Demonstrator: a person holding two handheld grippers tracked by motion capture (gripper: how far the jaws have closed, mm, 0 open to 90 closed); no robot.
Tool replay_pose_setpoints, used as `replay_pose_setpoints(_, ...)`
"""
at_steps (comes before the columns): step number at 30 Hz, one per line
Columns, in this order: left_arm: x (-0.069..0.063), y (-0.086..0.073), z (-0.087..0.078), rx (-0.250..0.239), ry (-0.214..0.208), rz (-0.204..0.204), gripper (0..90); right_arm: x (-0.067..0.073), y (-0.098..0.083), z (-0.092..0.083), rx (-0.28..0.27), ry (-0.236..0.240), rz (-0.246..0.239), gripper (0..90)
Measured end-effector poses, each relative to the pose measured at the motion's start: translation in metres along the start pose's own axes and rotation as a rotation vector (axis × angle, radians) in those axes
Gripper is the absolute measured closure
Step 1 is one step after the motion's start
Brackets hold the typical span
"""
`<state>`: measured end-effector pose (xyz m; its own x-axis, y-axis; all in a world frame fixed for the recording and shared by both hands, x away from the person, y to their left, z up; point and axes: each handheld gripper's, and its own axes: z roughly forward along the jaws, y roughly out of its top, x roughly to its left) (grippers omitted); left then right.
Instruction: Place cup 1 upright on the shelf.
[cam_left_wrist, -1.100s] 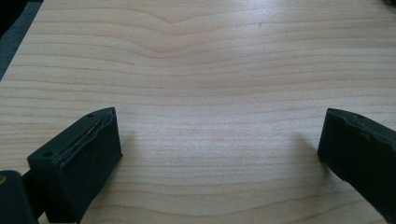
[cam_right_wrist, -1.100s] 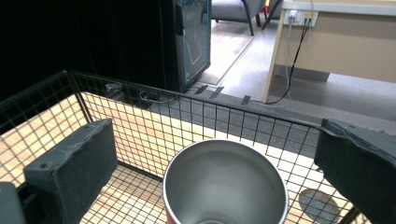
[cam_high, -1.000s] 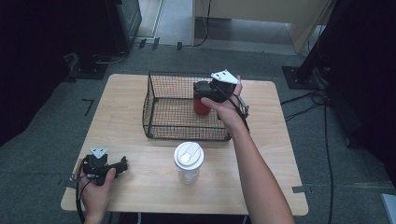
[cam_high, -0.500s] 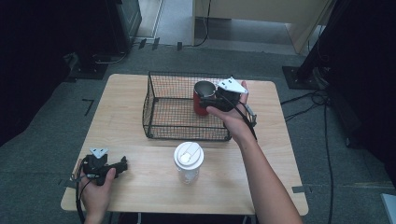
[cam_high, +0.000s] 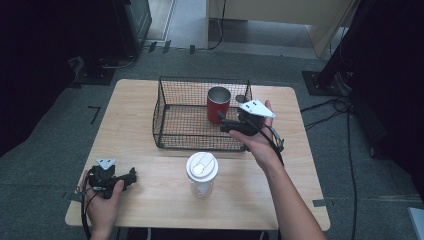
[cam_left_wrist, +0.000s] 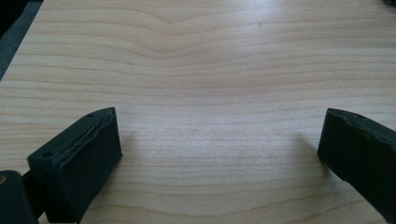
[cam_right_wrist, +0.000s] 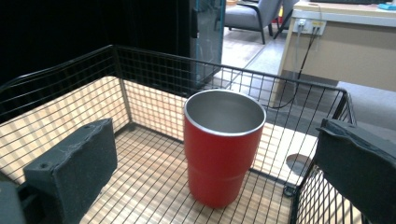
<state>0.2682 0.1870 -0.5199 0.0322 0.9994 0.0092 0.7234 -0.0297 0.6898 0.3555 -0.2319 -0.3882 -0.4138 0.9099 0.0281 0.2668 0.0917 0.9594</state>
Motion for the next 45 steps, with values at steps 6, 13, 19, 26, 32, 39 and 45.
replay_pose_setpoints(6, 0.000, 0.000, 0.000, -0.002, 0.000, -0.002, 0.0, 0.003, -0.010, -0.020, -0.006, 0.018, -0.015, 0.0)
replay_pose_setpoints(13, 0.000, 0.000, 0.000, -0.002, 0.000, -0.003, 0.1, 0.006, -0.019, -0.042, -0.024, 0.037, -0.011, 0.0)
replay_pose_setpoints(19, 0.000, 0.000, 0.000, 0.000, 0.000, 0.000, 0.1, 0.008, -0.029, -0.059, -0.036, 0.051, -0.005, 0.0)
replay_pose_setpoints(26, 0.000, 0.000, 0.000, -0.001, 0.000, -0.002, 0.1, 0.013, -0.045, -0.074, -0.029, 0.076, 0.026, 0.0)
replay_pose_setpoints(32, -0.001, -0.001, -0.001, -0.003, -0.004, 0.001, 0.1, 0.016, -0.058, -0.084, -0.027, 0.085, 0.038, 0.0)
replay_pose_setpoints(39, -0.001, -0.001, -0.001, -0.002, -0.004, 0.003, 0.1, 0.016, -0.077, -0.091, -0.014, 0.080, 0.043, 0.0)
replay_pose_setpoints(45, -0.001, -0.001, -0.001, -0.001, -0.004, 0.003, 0.1, 0.014, -0.092, -0.101, 0.000, 0.087, 0.070, 0.0)
